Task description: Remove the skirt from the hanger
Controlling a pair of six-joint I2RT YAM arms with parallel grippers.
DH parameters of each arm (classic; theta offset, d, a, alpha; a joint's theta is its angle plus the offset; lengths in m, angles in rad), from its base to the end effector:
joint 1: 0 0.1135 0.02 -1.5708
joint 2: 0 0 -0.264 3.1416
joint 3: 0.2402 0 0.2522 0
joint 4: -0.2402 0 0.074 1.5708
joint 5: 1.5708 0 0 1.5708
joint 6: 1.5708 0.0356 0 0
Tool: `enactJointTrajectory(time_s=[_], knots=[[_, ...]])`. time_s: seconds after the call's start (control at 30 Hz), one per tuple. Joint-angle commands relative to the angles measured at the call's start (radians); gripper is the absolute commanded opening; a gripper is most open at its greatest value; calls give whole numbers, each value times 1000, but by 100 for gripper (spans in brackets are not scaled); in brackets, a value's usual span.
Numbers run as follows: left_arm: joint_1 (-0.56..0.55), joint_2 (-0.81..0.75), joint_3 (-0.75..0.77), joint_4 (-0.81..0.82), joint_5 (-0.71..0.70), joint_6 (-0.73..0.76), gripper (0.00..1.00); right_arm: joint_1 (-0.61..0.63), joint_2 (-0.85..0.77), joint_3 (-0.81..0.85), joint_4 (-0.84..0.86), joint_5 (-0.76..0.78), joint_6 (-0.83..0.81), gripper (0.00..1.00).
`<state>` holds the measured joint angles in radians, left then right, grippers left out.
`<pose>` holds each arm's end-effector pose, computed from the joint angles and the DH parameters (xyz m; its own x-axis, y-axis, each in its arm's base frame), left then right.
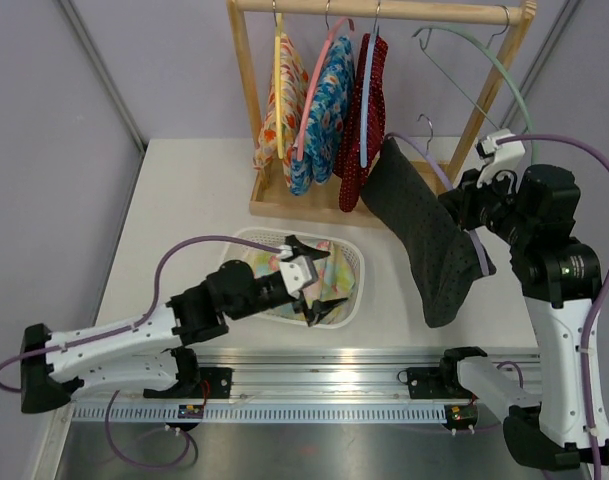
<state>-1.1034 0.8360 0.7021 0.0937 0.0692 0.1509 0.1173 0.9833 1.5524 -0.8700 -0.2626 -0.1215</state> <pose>0.0894 -0.1825 0.3317 0.1207 0.0938 -0.9883 0.9140 0.3780 0.1475 0.1491 0.0269 0.4837 -0.2486 -0.1471 -0.9574 -0.3923 0.9190 -0.0394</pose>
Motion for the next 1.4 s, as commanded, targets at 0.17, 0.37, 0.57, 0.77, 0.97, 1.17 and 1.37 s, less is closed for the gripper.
enactJointTrajectory(time_s=[0.17, 0.37, 0.57, 0.77, 0.97, 1.17, 1.37], knots=[[-242, 475, 304, 357, -170, -65, 99, -54, -109, -124, 137, -141, 51, 0], [-280, 733, 516, 383, -221, -132, 98, -57, -118, -149, 152, -162, 62, 0], [-283, 867, 664, 316, -316, -146, 90, -57, -129, -176, 158, -162, 62, 0], [-282, 916, 715, 295, -260, -177, 48, -64, -126, -175, 160, -150, 60, 0], [-266, 891, 714, 235, -244, -175, 0, -85, -130, -181, 163, -138, 56, 0], [-262, 726, 729, 126, -272, -111, 0, -94, -150, -273, 209, 43, -24, 0], [-262, 529, 766, -17, -281, -13, 0, -110, -178, -388, 269, 108, -59, 0]])
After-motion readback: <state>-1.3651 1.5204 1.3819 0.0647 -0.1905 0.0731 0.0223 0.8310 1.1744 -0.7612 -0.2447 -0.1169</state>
